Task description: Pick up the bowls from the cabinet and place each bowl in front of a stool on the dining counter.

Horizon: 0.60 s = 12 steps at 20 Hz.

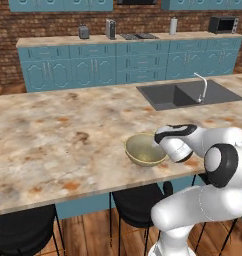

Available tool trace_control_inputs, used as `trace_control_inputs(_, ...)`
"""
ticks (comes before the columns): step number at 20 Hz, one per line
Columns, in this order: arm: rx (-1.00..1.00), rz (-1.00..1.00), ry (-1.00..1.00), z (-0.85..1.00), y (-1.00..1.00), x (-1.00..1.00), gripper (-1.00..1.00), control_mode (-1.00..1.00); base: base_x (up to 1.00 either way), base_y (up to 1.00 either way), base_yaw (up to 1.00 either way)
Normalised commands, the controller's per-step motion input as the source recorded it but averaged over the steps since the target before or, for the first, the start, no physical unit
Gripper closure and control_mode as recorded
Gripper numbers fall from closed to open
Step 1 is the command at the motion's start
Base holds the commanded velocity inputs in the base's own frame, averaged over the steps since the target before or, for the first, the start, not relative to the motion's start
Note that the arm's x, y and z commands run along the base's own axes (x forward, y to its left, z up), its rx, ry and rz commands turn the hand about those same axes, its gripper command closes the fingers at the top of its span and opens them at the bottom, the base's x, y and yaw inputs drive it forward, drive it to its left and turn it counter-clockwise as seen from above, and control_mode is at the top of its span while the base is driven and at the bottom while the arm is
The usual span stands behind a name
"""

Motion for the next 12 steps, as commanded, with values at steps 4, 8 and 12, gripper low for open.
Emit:
trace_control_inputs(4,0.00,0.00,0.01,-0.21,0.15,-0.06,-1.00,-1.00,0.00,0.00,0.00)
trace_control_inputs(8,0.00,0.00,0.00,0.49,0.02,-0.03,-1.00,-1.00,0.00,0.00,0.00)
trace_control_inputs(12,-0.06,0.00,-0.03,0.98,-0.02,0.00,-1.00,-1.00,0.00,0.00,0.00)
